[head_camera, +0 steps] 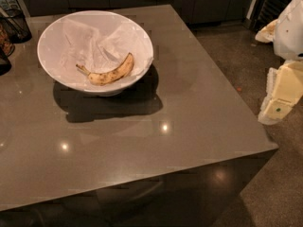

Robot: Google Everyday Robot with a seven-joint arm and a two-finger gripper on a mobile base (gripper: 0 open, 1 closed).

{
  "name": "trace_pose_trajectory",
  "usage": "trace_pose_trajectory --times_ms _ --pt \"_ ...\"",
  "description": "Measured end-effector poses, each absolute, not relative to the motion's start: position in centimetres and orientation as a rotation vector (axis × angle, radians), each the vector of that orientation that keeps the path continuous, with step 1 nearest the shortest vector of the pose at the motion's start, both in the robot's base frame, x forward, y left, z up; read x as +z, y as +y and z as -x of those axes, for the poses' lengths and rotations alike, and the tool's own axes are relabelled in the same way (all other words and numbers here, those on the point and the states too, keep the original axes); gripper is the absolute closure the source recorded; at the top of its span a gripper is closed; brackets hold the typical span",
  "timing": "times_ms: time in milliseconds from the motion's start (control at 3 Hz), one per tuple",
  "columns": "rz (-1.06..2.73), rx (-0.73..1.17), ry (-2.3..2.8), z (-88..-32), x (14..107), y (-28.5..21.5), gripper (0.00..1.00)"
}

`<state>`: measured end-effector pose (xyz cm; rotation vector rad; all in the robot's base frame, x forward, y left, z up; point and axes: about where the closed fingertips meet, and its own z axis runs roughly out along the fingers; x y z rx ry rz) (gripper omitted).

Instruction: Pick banana from white bowl

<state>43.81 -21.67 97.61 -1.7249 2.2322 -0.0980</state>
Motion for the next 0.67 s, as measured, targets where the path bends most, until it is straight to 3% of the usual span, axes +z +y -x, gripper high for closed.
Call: trace_pose_trajectory --times_ms 667 --pt "1.829 -0.143 2.213 -45.0 98.0 -20.3 0.00"
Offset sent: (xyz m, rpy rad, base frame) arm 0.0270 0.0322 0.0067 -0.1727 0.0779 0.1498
